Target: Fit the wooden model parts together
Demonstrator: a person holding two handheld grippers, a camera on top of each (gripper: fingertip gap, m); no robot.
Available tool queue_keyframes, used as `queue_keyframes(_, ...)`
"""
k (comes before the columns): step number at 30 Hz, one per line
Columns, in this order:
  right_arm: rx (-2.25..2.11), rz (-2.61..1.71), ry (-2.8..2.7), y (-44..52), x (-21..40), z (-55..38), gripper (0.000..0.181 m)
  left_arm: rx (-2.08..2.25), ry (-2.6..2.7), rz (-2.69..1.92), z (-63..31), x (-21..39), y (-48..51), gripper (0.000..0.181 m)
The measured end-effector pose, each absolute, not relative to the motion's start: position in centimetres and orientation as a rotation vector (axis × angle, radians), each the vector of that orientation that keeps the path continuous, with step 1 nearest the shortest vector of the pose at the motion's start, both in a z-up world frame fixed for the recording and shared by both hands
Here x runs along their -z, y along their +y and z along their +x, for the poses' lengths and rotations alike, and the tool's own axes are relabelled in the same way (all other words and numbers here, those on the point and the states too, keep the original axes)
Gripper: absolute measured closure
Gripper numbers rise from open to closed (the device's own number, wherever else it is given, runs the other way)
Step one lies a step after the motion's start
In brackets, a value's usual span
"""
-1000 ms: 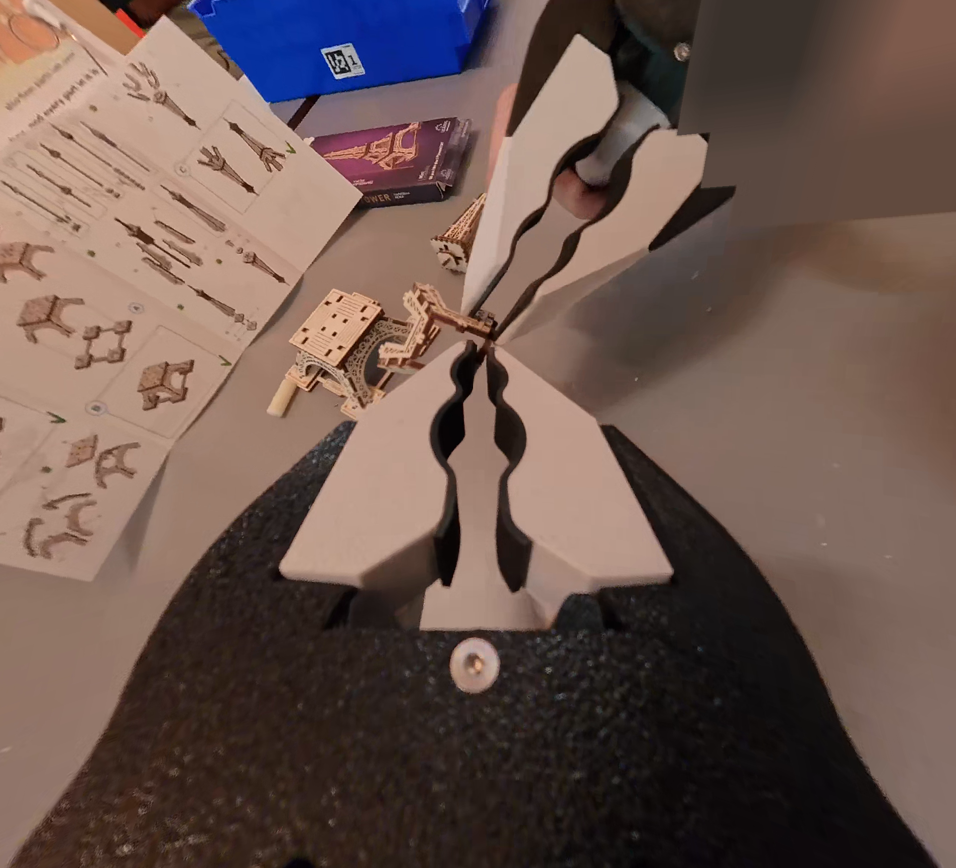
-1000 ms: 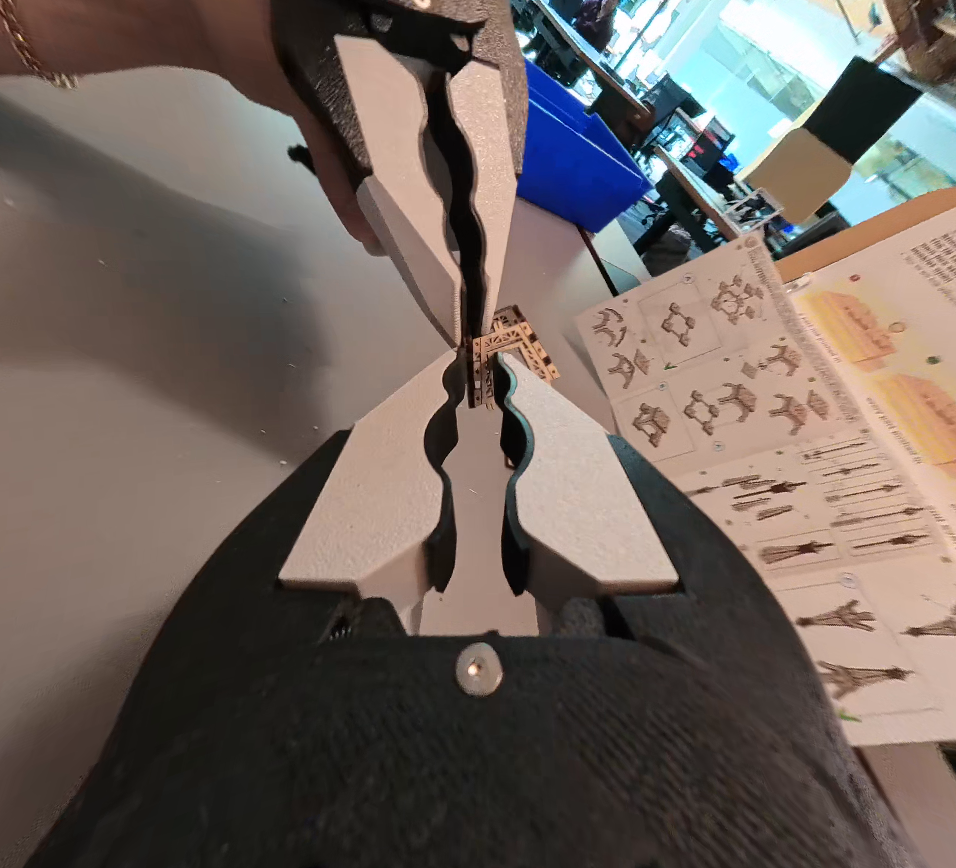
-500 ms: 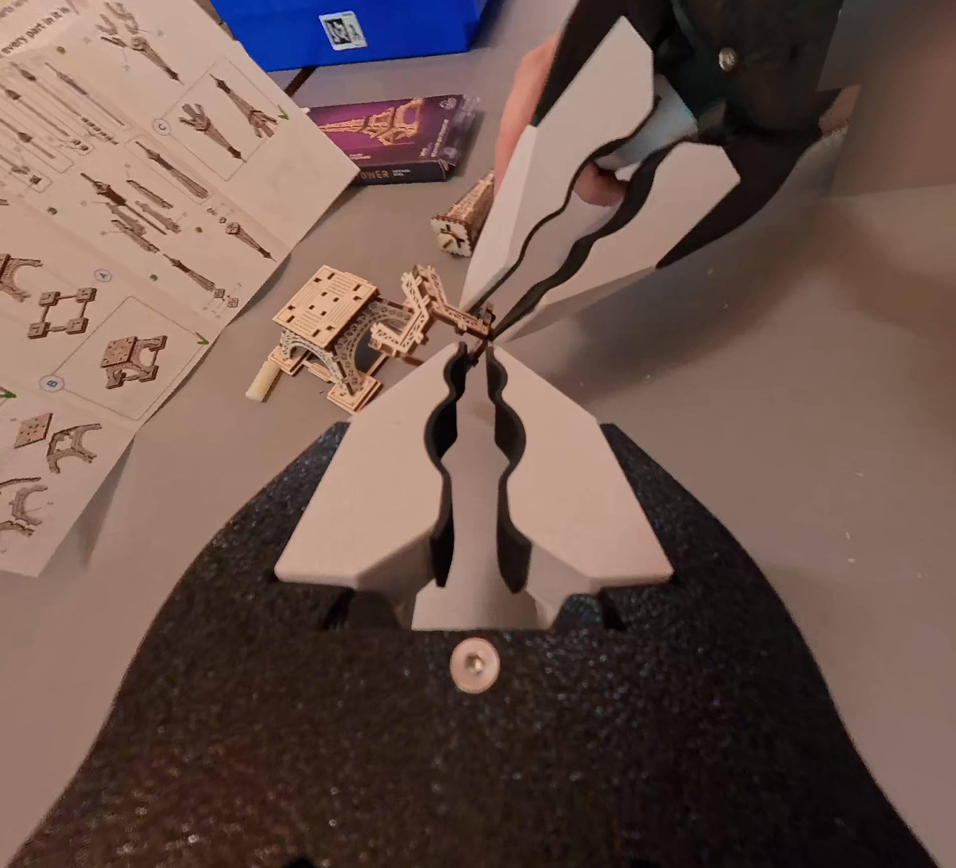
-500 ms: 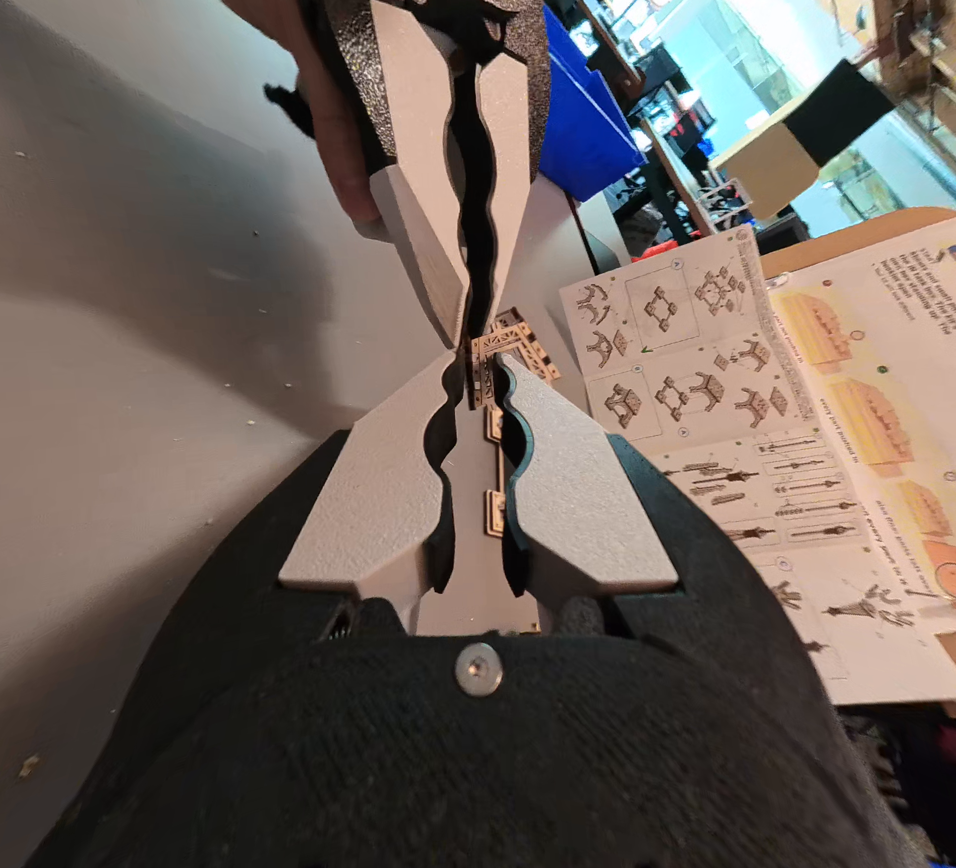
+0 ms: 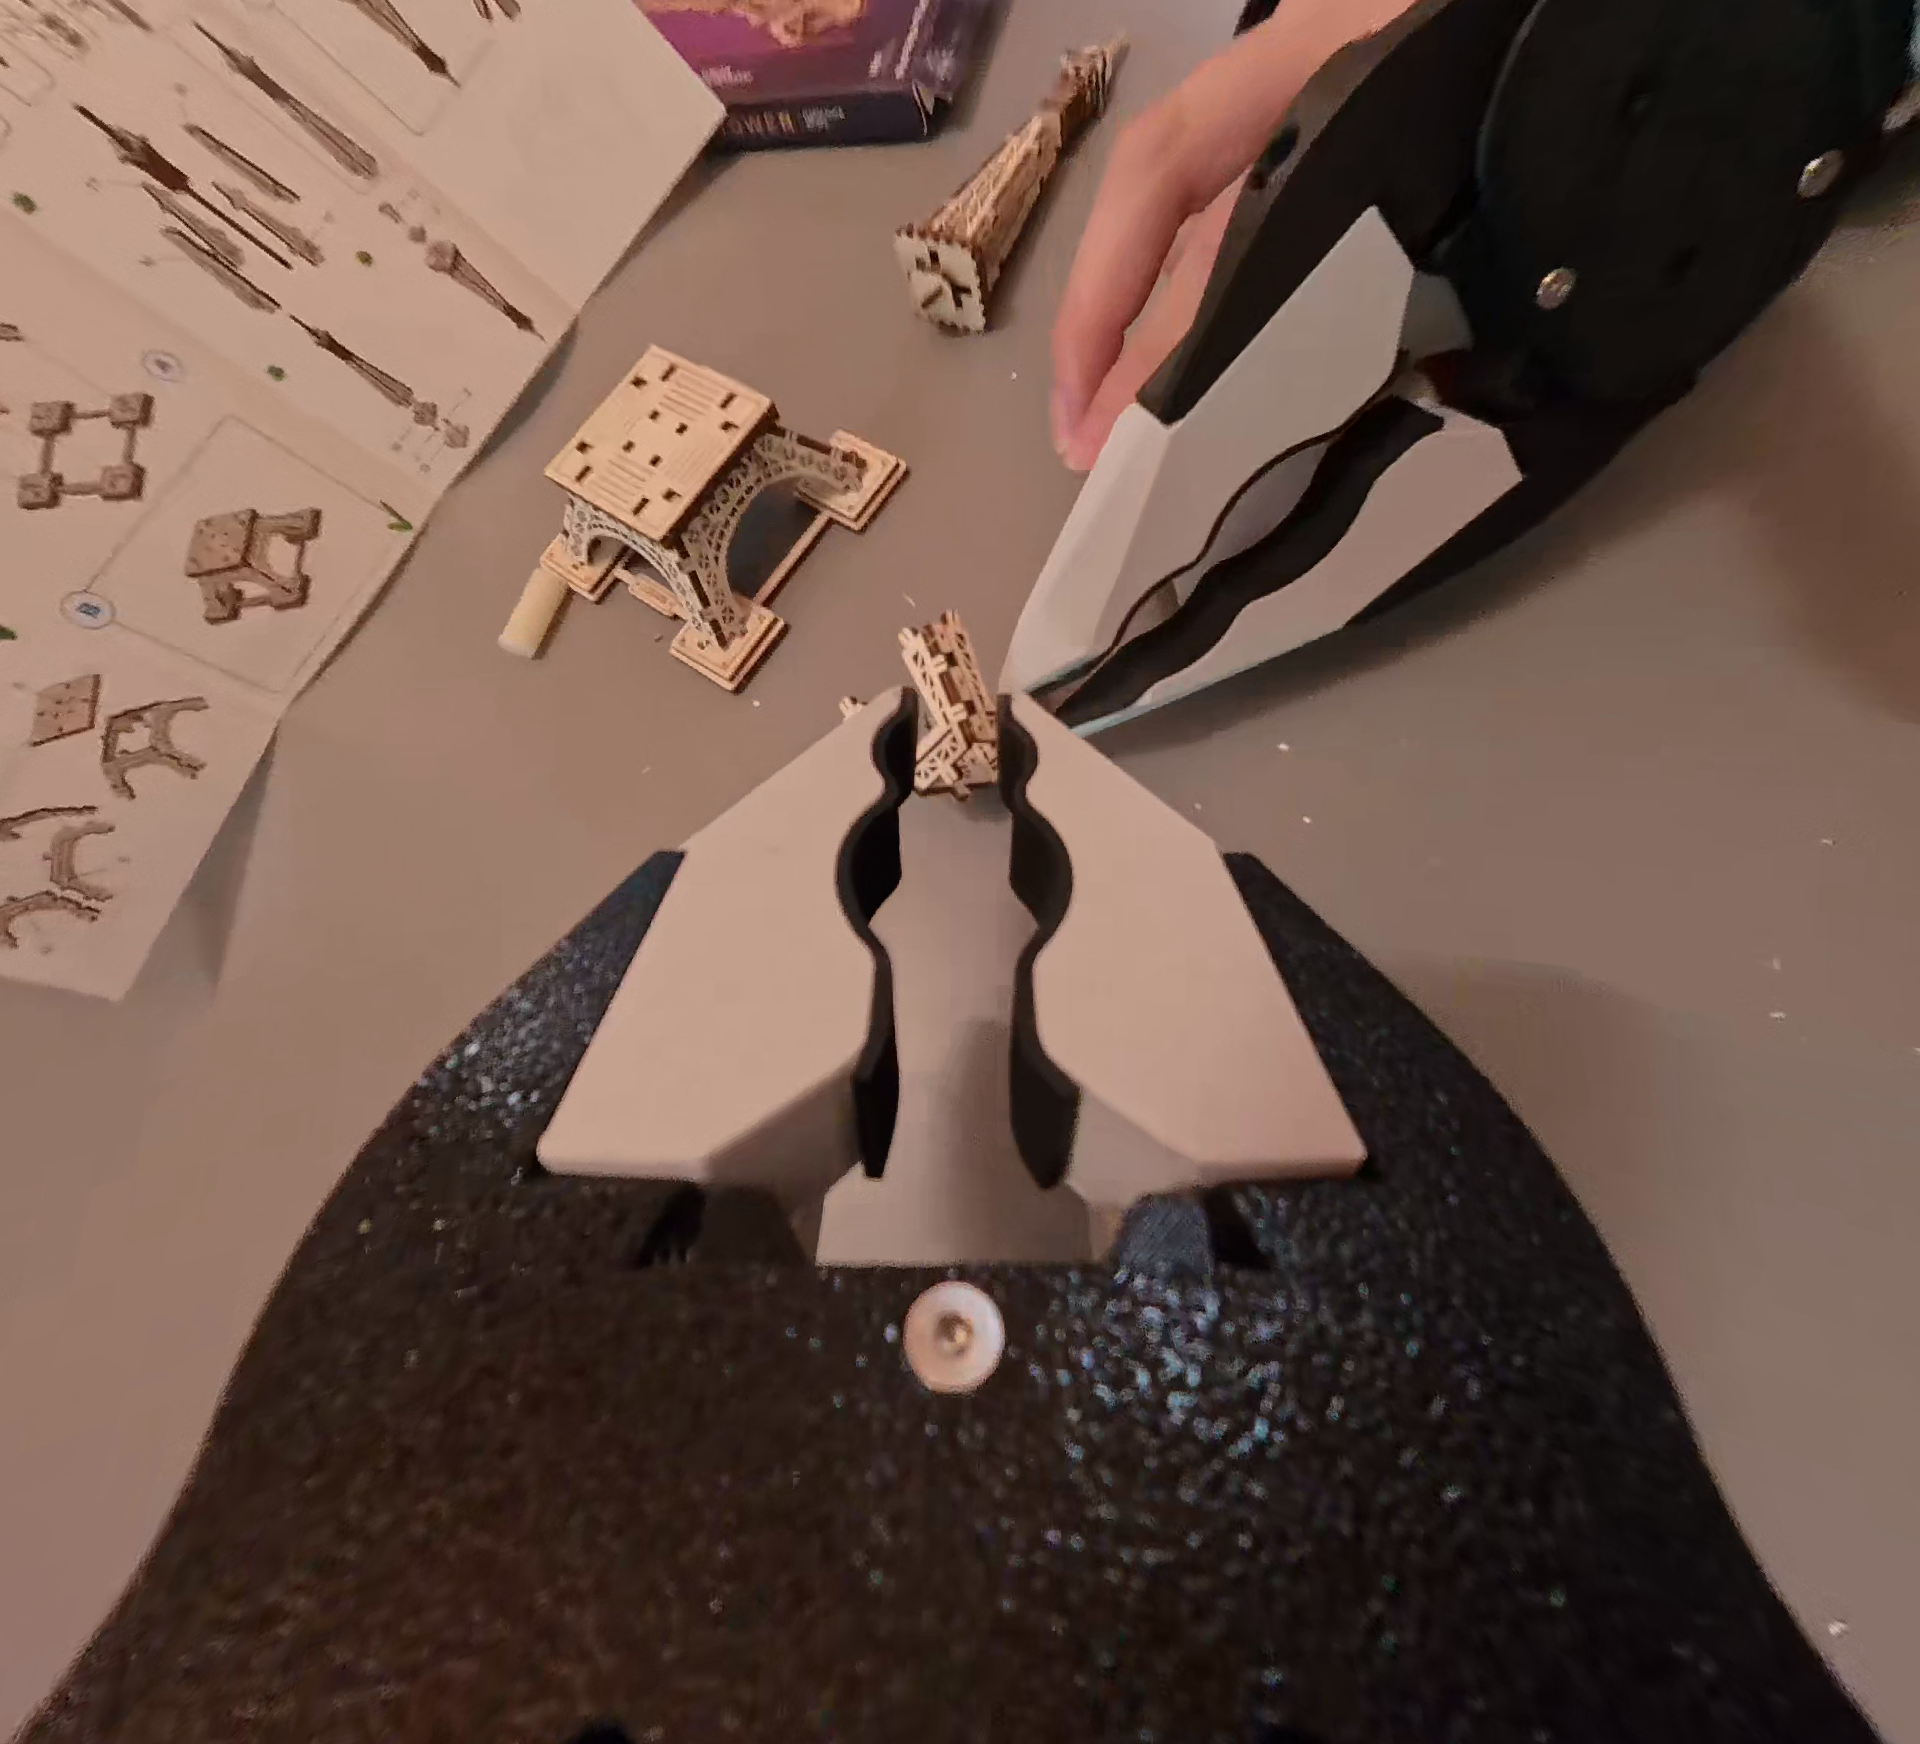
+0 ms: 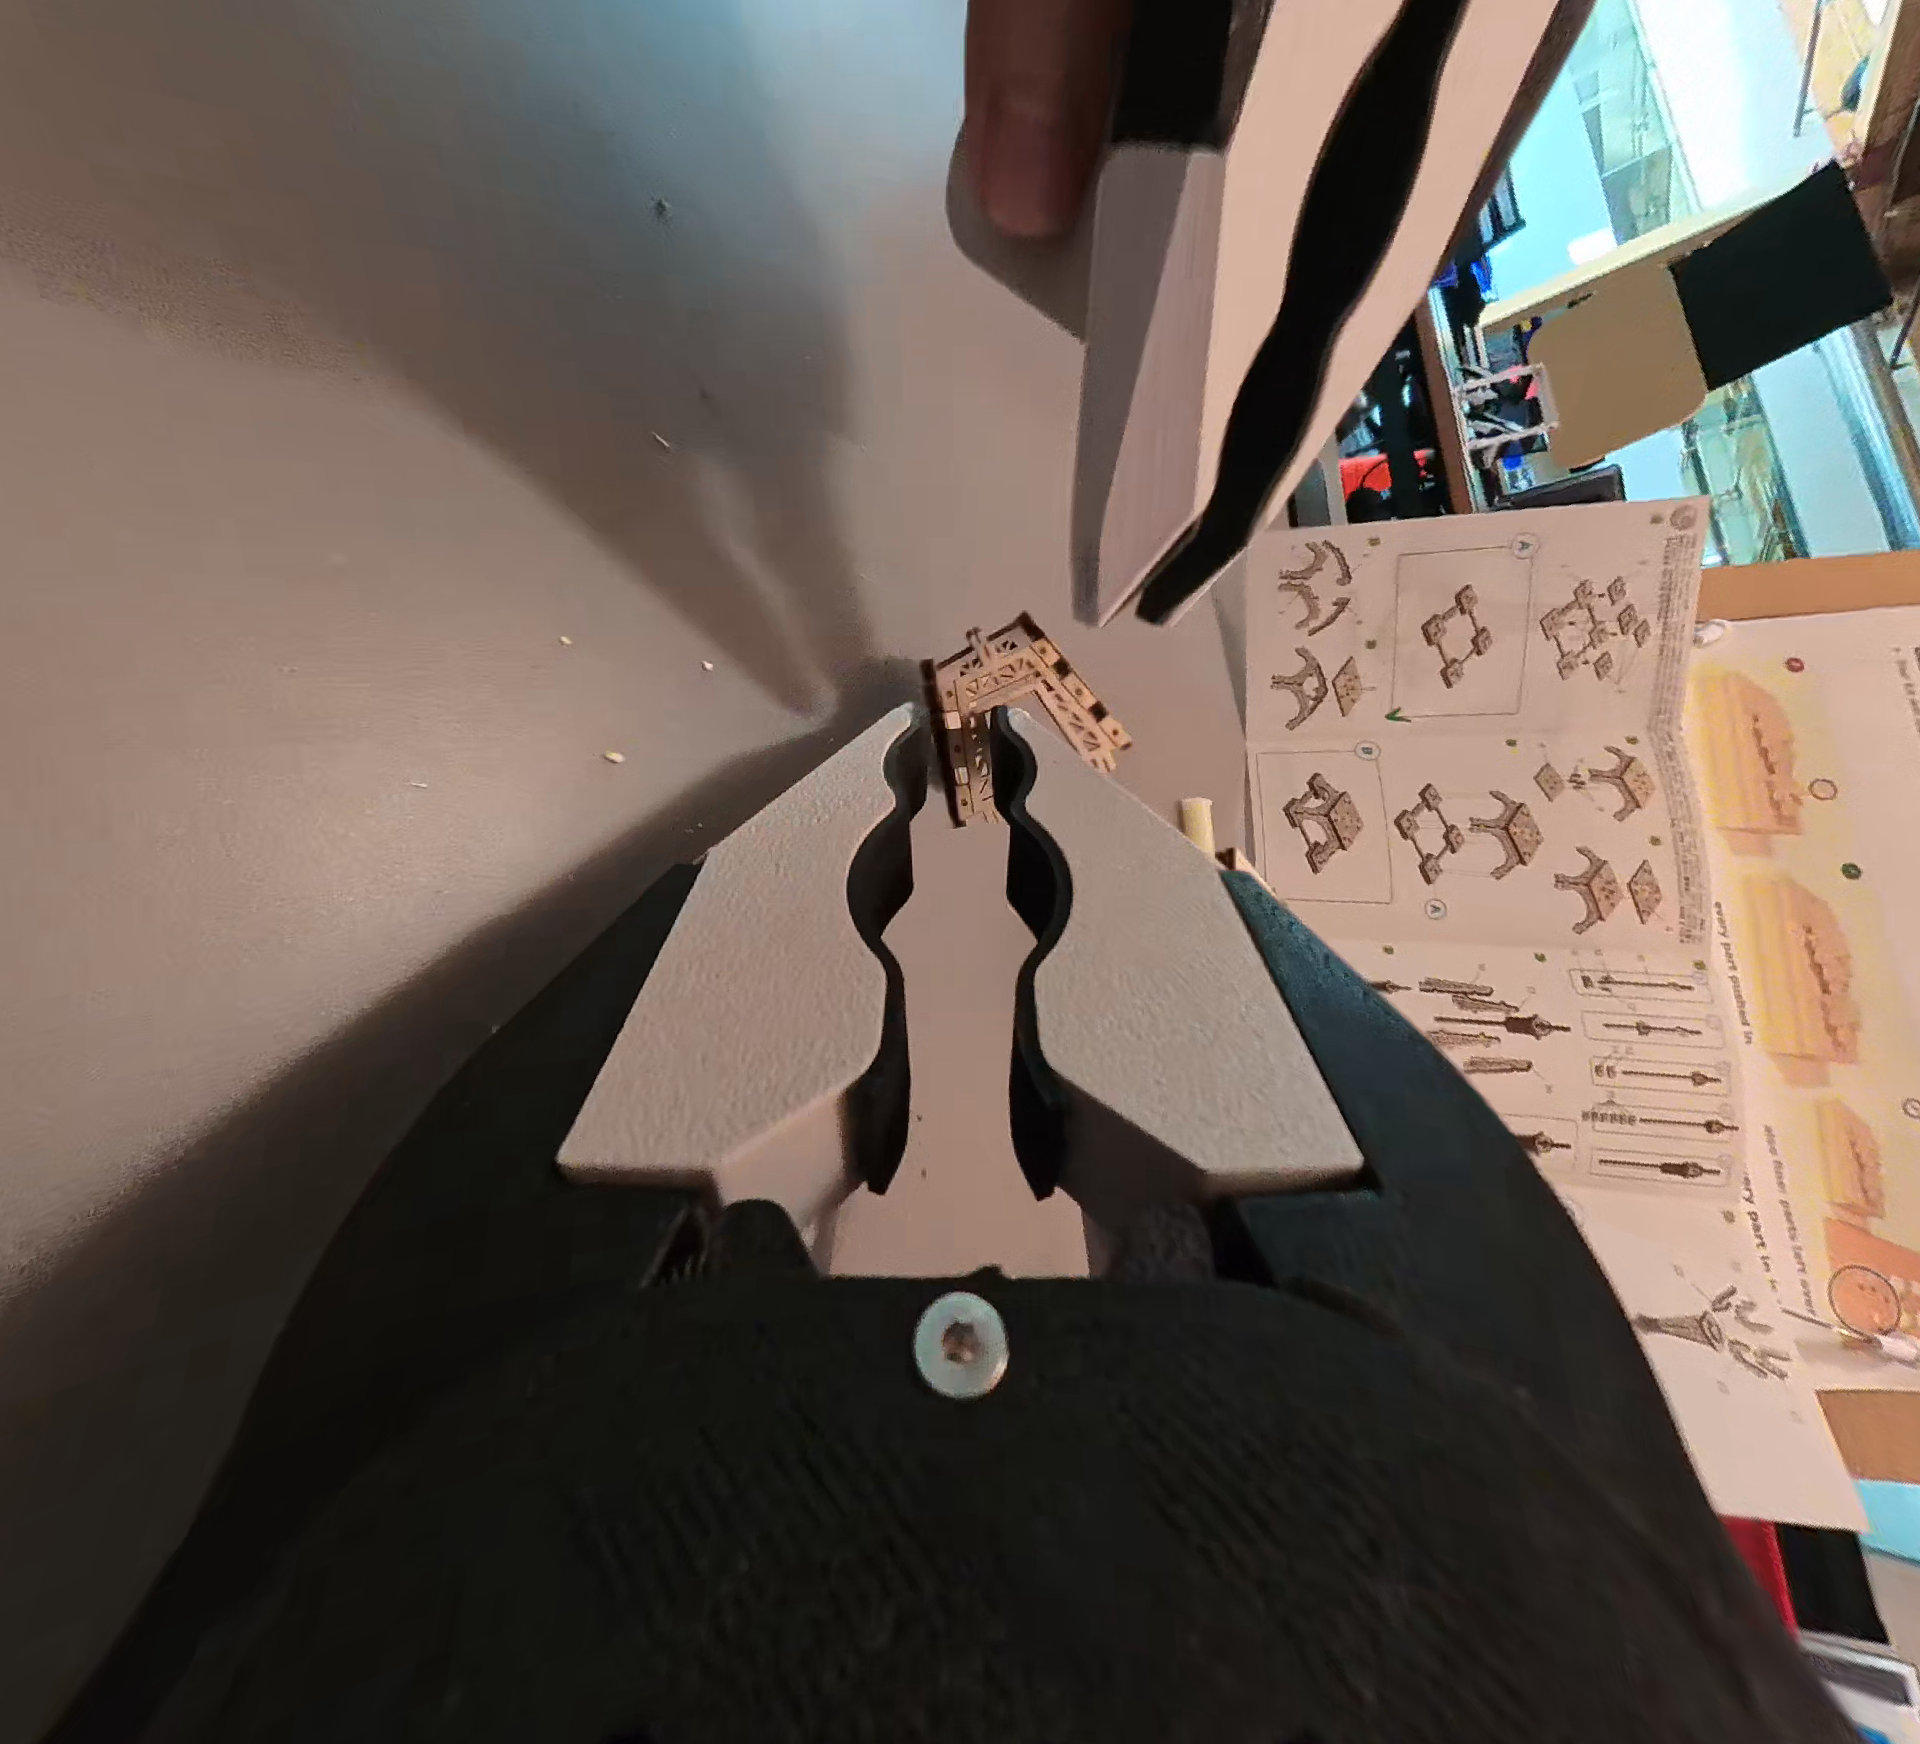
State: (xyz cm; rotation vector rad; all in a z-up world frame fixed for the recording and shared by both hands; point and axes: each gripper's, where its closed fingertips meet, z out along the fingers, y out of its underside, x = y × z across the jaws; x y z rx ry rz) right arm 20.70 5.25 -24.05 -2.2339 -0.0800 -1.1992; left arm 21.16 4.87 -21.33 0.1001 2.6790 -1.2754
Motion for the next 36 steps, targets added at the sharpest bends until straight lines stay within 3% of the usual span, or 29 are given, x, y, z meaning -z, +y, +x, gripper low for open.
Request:
queue_keyframes(6, 1.1, -2.286, -0.095, 5.7, 25.1, 19.8, 0.177, 1.286, 2.749, 0.074, 20.9, 22.5, 4.7, 0.17)
queue_keyframes(11, 0.968, -2.275, -0.033, 5.3, 24.6, 19.2, 0.159, 1.257, 2.759, 0.1, 20.8, 22.6, 5.1, 0.172)
queue_keyframes(23, 0.681, -2.226, 0.079, 4.4, 23.2, 19.7, 0.167, 1.311, 2.798, 0.134, 20.5, 22.2, 6.3, 0.176)
queue_keyframes(28, 0.549, -2.378, 0.079, 3.2, 24.4, 21.5, 0.144, 1.374, 2.826, 0.155, 20.2, 22.2, 6.7, 0.177)
queue_keyframes(36, 0.318, -2.343, 0.063, 4.0, 25.4, 21.4, 0.161, 1.312, 2.907, 0.267, 18.9, 23.2, 7.4, 0.181)
